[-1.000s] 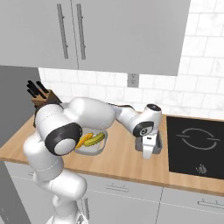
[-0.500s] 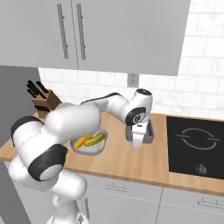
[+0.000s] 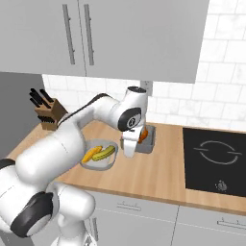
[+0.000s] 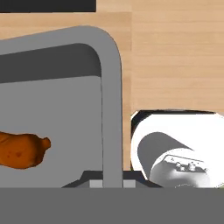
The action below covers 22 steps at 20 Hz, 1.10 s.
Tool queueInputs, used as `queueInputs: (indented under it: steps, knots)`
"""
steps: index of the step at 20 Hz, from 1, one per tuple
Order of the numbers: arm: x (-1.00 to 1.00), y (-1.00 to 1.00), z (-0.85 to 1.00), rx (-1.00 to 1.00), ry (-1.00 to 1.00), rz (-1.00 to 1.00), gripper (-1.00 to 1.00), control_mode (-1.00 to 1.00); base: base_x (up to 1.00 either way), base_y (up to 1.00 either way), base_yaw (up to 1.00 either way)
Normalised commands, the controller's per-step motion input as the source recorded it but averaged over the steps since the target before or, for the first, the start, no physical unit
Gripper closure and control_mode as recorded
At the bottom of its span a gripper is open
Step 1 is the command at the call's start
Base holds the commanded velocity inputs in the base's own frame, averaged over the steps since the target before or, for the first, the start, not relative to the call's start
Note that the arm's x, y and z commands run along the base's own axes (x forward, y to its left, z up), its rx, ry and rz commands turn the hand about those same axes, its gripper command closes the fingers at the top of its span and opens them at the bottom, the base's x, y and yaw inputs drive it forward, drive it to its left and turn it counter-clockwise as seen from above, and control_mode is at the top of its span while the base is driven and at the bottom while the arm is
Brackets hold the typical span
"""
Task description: Take the meat container that has the chicken drumstick and place it on the second highest rack of the freezer. Then take the vegetable container that has the cucumber and corn and place it on the highest rack of the freezer.
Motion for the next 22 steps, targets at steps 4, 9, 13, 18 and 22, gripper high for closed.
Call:
queueInputs:
  steps: [4,9,13,18,22]
  knots:
    - [-0.48,0.76,0.27,-0.05,-0.03,-0.11,1.00,-1.00,0.00,0.00,0.00]
    - [-0.43,0.87,0.27,-0.06,-0.10,-0.08,1.00,-1.00,0.00,0.00,0.00]
    - [-0.34,0.88,0.45,-0.04,-0.10,-0.04,1.00,-1.00,0.00,0.00,0.00]
    - [-0.26,0.68,0.28,-0.01,-0.04,-0.03,1.00,-1.00,0.00,0.00,0.00]
    - [-0.16,0.45,0.10,0.00,-0.01,-0.04,1.00,-1.00,0.00,0.00,0.00]
